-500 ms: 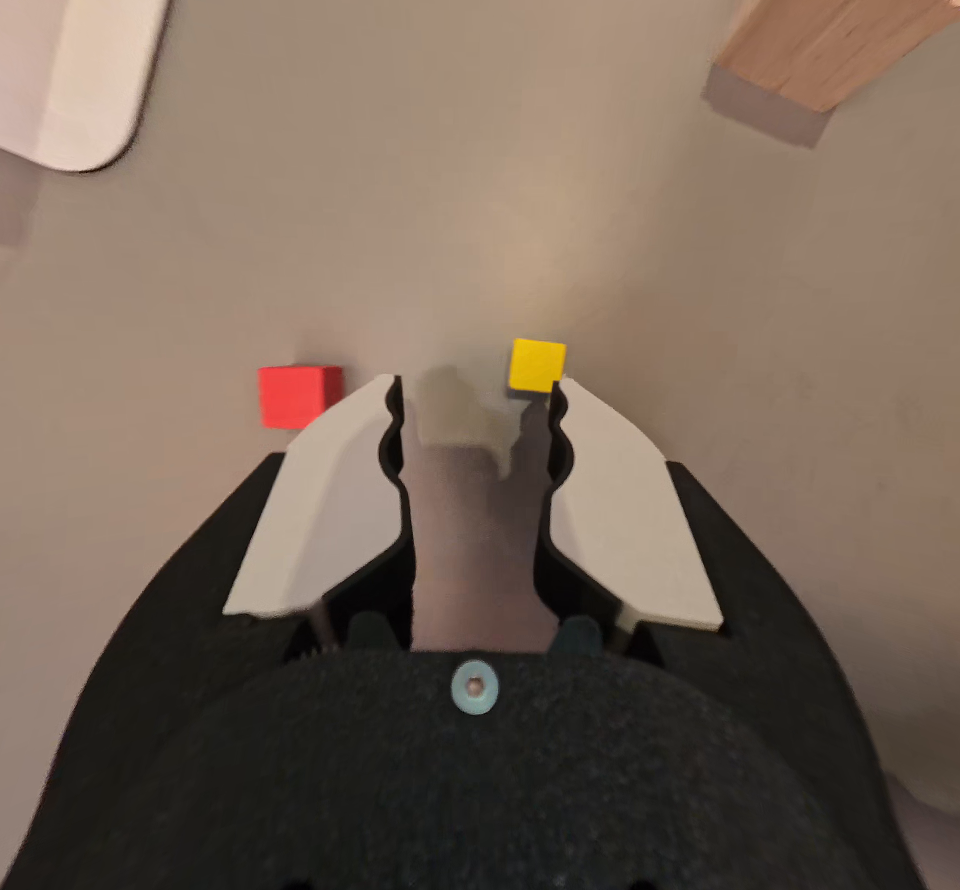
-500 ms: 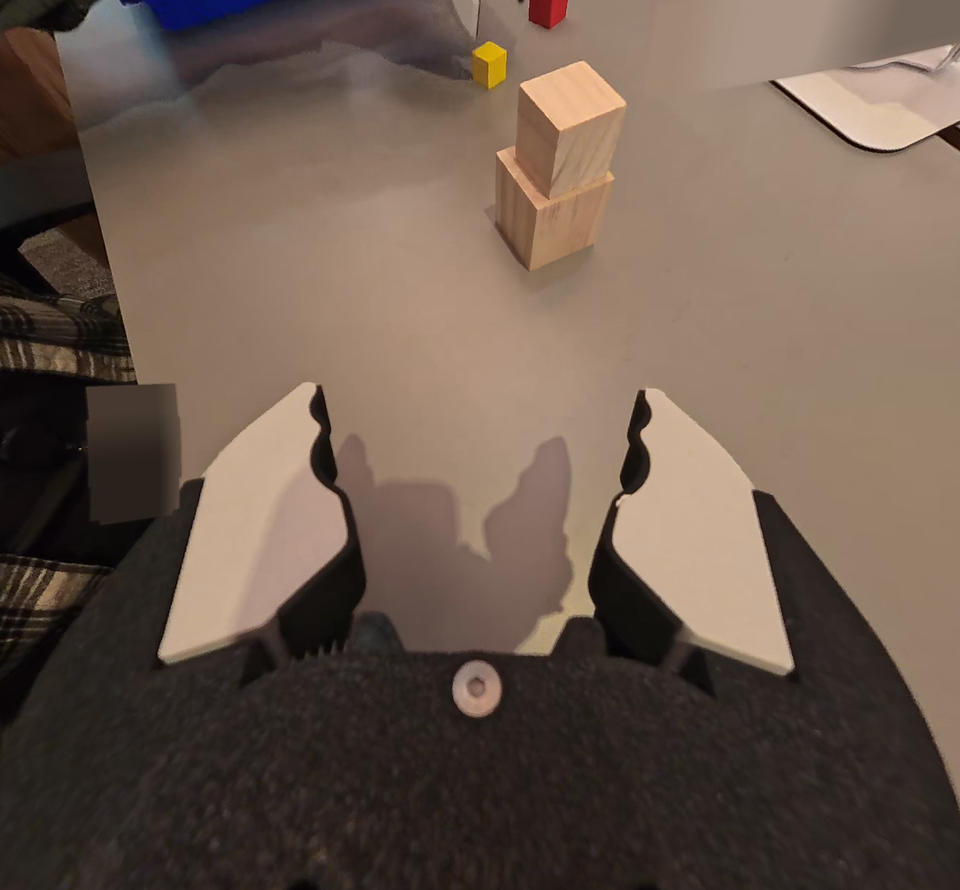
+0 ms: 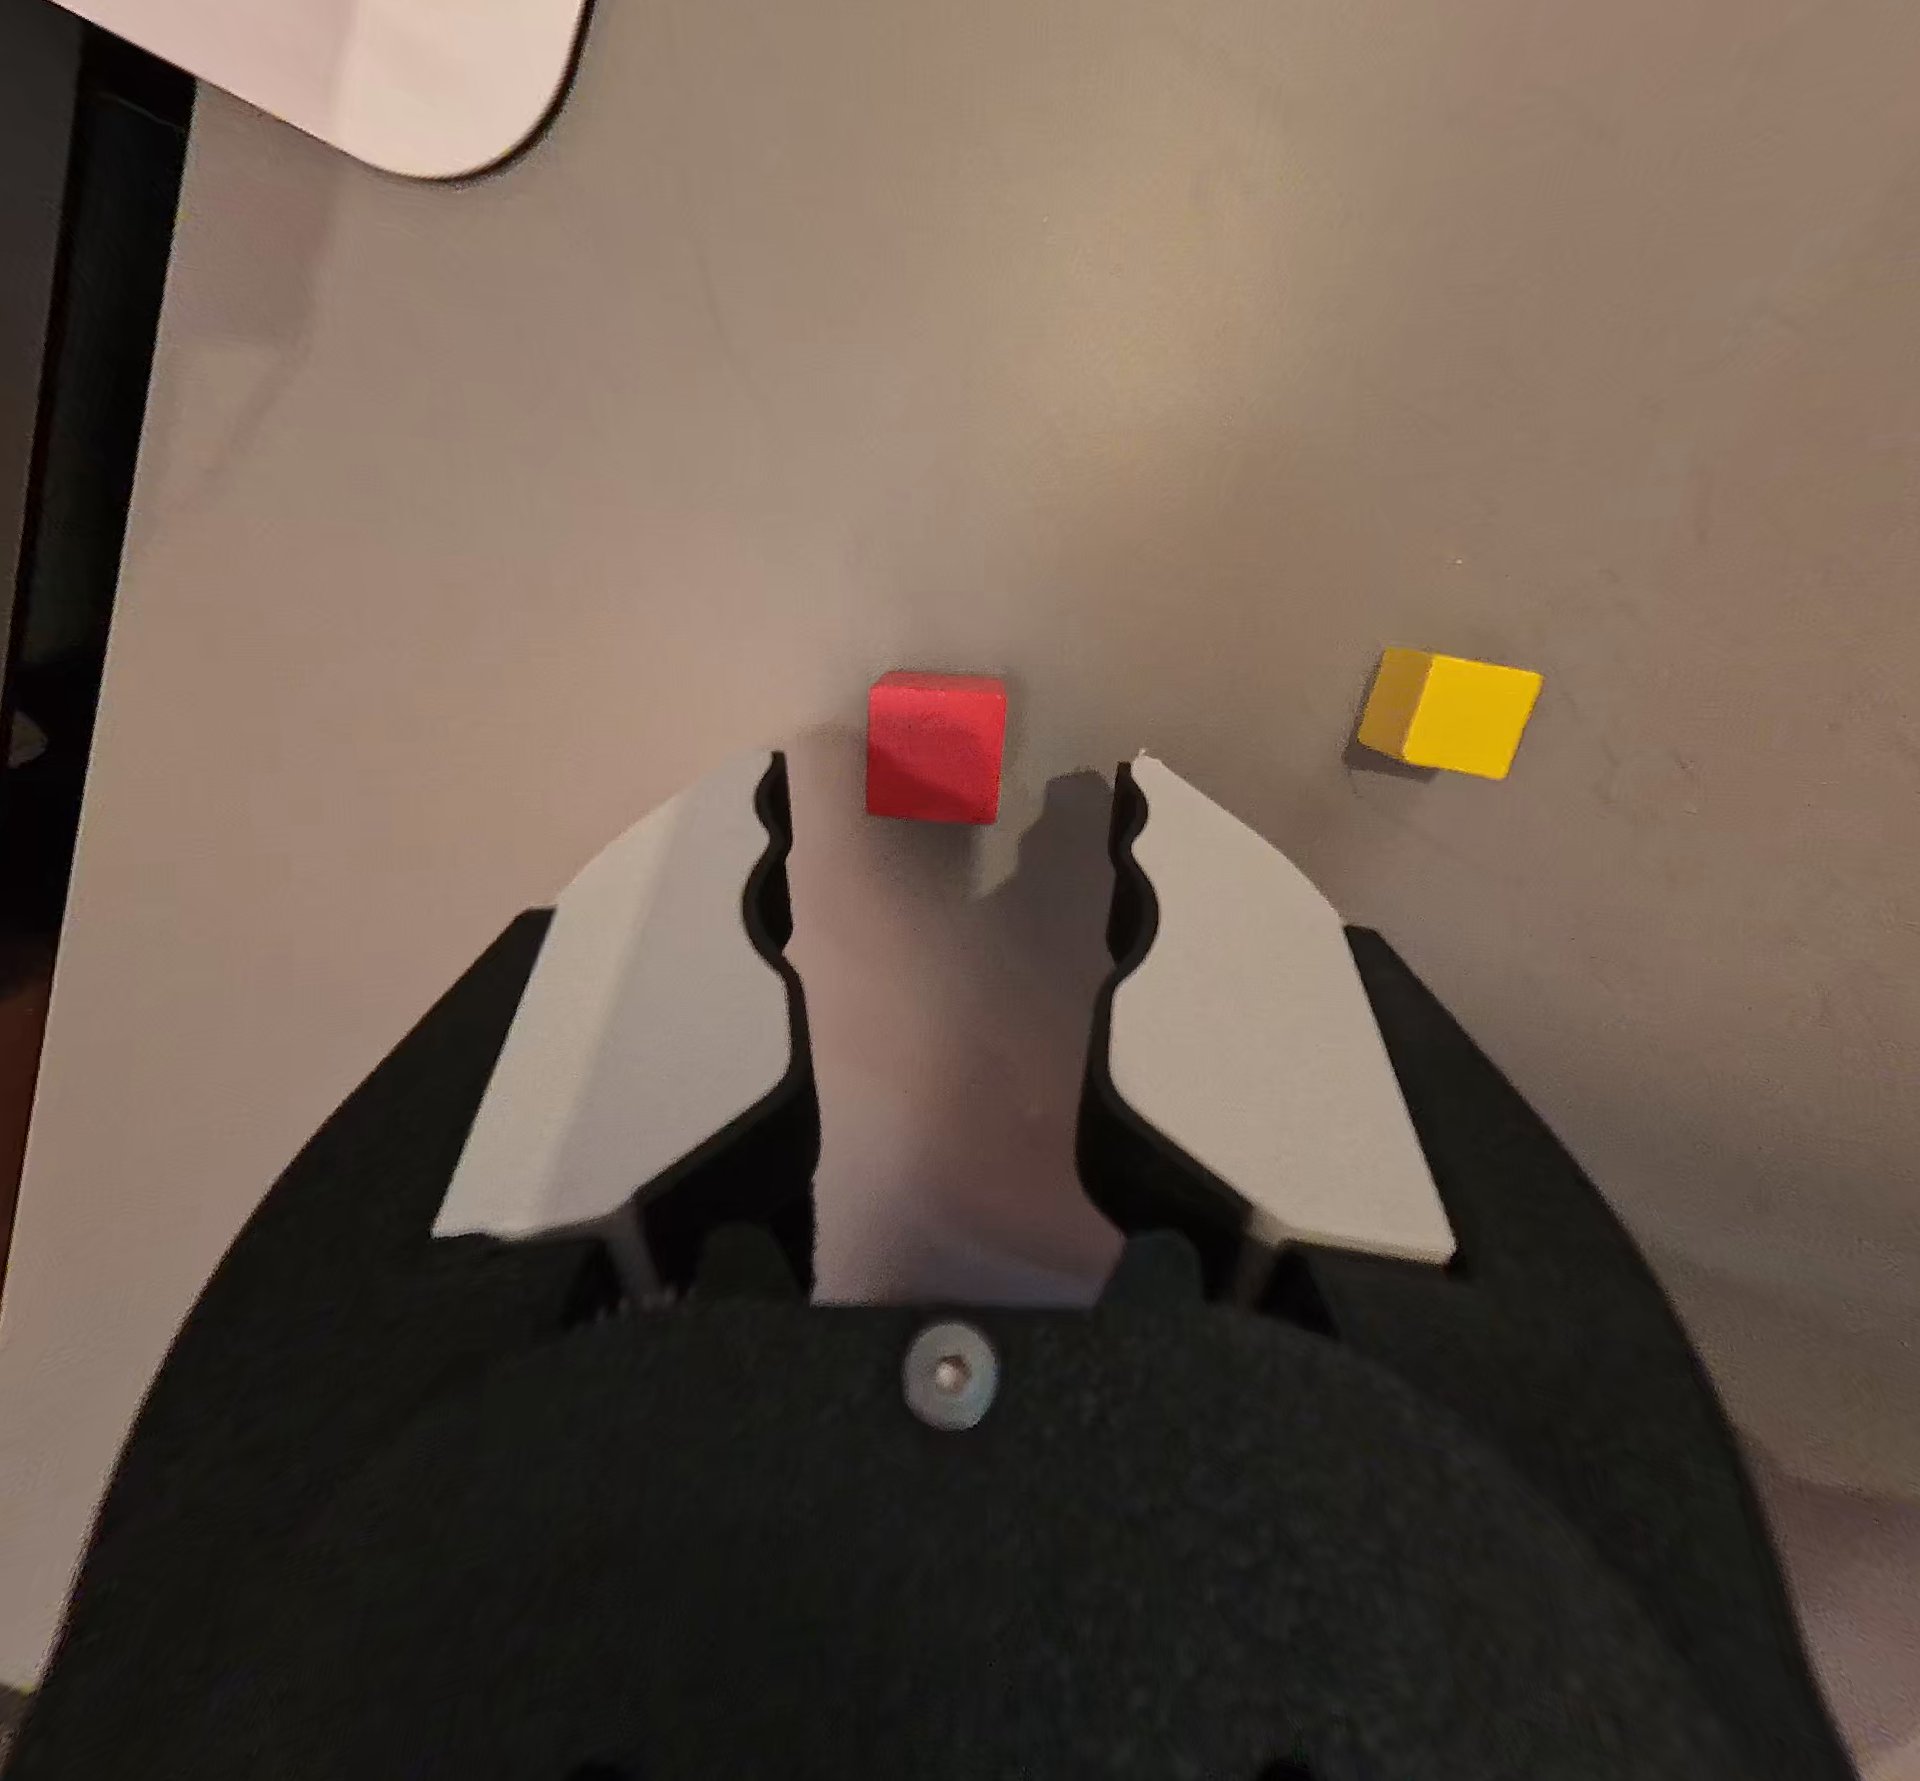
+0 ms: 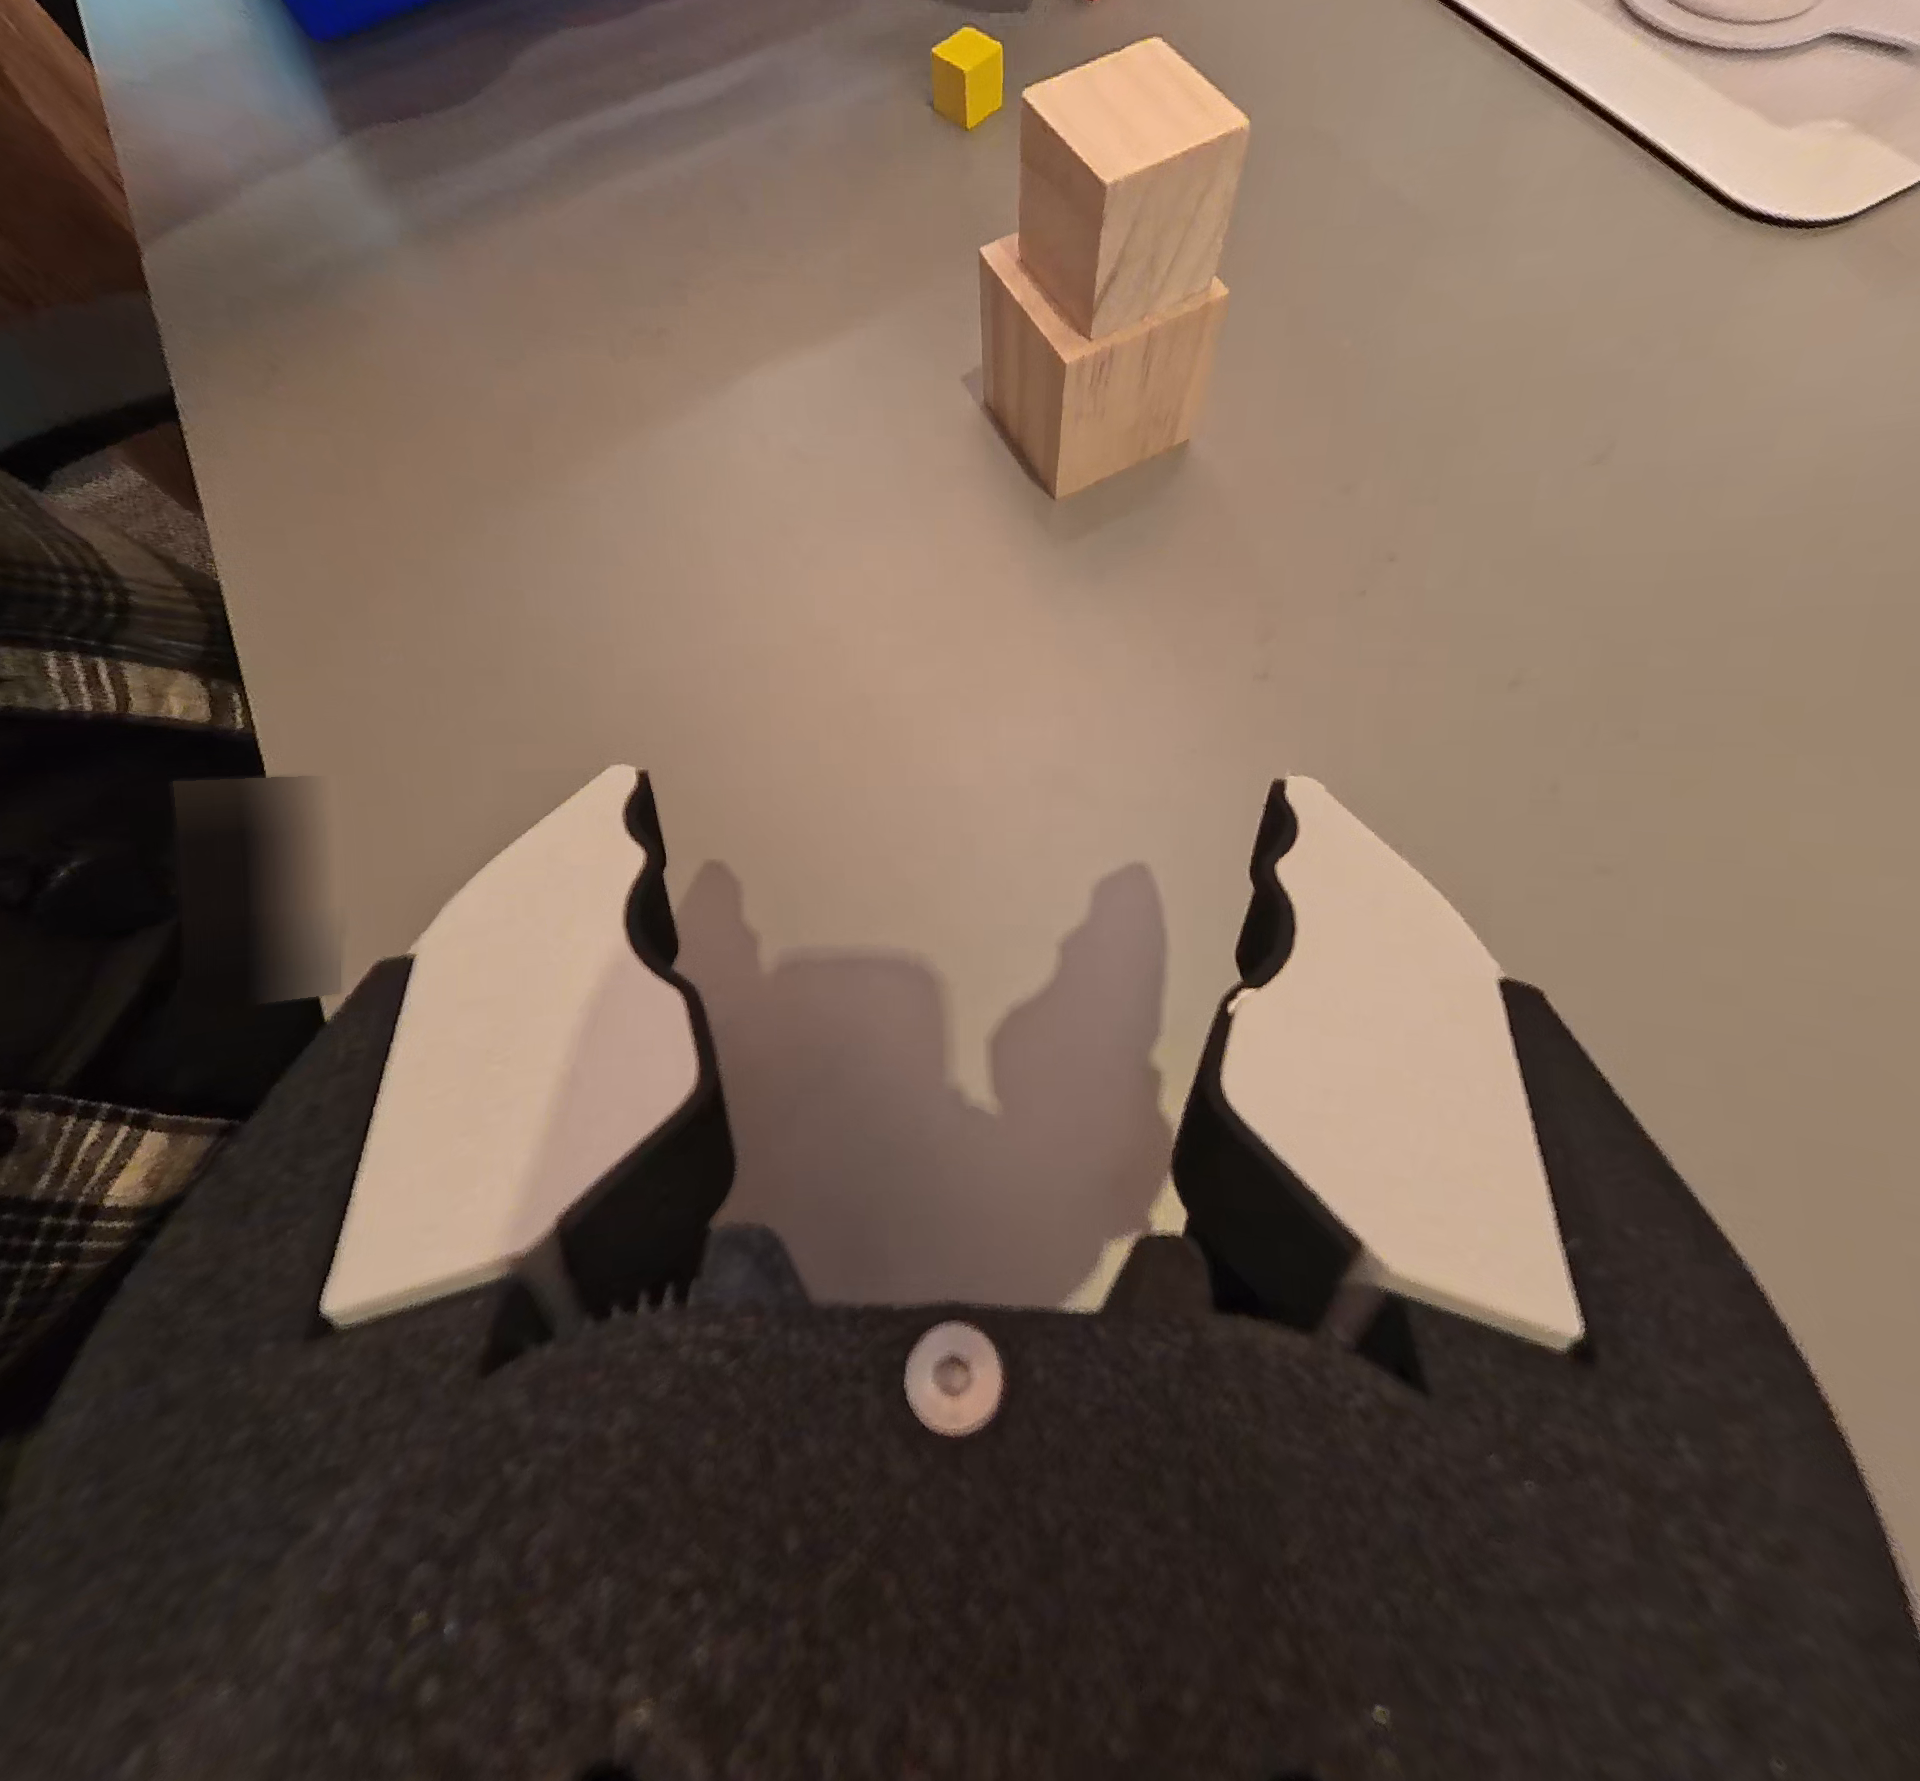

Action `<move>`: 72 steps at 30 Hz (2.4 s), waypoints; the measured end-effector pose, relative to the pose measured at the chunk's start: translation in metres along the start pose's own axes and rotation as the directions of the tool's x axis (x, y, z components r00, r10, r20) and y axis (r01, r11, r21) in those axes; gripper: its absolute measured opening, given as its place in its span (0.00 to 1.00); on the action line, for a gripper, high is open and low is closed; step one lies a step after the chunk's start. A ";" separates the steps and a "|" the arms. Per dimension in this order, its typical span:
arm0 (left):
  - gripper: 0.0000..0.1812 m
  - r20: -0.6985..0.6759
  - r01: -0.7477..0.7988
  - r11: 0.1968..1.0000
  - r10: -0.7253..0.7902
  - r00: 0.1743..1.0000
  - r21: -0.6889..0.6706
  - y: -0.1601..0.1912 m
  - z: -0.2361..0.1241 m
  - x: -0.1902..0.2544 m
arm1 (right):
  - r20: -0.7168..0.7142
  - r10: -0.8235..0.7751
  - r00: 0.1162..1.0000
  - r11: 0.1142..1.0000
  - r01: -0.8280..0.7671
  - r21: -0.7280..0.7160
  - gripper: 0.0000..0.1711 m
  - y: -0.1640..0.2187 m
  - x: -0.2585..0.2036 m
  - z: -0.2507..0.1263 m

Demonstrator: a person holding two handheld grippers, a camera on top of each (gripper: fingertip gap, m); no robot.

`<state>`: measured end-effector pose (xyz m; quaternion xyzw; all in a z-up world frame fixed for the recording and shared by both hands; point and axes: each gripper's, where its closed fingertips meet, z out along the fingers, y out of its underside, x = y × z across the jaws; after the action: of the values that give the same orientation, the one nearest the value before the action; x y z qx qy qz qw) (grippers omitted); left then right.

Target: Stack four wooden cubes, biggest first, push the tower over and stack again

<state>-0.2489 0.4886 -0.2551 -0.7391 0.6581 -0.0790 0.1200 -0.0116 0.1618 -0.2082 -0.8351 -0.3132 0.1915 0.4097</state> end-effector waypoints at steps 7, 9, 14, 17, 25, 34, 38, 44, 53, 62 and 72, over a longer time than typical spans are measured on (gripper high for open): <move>0.22 -0.048 0.021 0.998 -0.024 0.999 -0.057 0.006 0.019 -0.003 | -0.002 0.012 1.000 1.000 -0.012 0.009 0.62 0.002 0.002 0.001; 0.15 -0.072 0.023 0.997 -0.029 0.997 -0.075 0.009 0.023 -0.002 | -0.005 0.014 1.000 1.000 -0.014 0.019 0.62 0.001 0.002 0.000; 0.15 -0.091 0.063 0.998 -0.061 0.994 0.013 -0.006 0.014 -0.001 | 0.005 0.015 1.000 0.998 -0.015 0.056 0.54 -0.004 -0.002 -0.005; 0.15 -0.089 0.057 0.996 -0.050 0.995 0.072 -0.021 -0.004 0.004 | -0.011 0.027 1.000 0.997 -0.026 0.076 0.54 -0.007 -0.002 -0.011; 0.15 -0.082 -0.049 0.989 0.061 0.995 0.136 -0.070 -0.063 0.055 | -0.045 0.049 0.998 0.993 -0.044 0.114 0.53 -0.011 -0.006 -0.021; 0.15 -0.105 -0.276 0.961 0.277 0.955 0.021 -0.122 -0.085 0.156 | -0.036 0.047 0.998 0.997 -0.044 0.066 0.53 0.003 -0.005 -0.016; 0.15 -0.134 -0.334 0.942 0.333 0.933 0.013 -0.143 -0.081 0.188 | -0.035 0.040 0.999 0.998 -0.038 0.053 0.53 0.006 -0.006 -0.014; 0.15 -0.160 -0.347 0.937 0.338 0.927 -0.031 -0.150 -0.062 0.200 | -0.031 0.037 0.999 0.998 -0.035 0.057 0.53 0.005 -0.008 -0.016; 0.15 -0.196 -0.356 0.933 0.339 0.920 -0.059 -0.149 -0.041 0.204 | -0.021 0.029 0.999 0.998 -0.028 0.052 0.53 0.006 -0.010 -0.014; 0.15 -0.210 -0.366 0.928 0.344 0.915 -0.075 -0.147 -0.032 0.203 | -0.010 0.027 1.000 0.998 -0.026 0.050 0.53 0.006 -0.011 -0.013; 0.15 -0.227 -0.371 0.927 0.349 0.909 -0.061 -0.148 -0.031 0.203 | 0.000 0.026 1.000 0.999 -0.026 0.047 0.53 0.006 -0.013 -0.011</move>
<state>-0.0917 0.3003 -0.1918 -0.5975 0.7953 -0.1001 0.0237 -0.0123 0.1439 -0.2058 -0.8292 -0.2975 0.2041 0.4269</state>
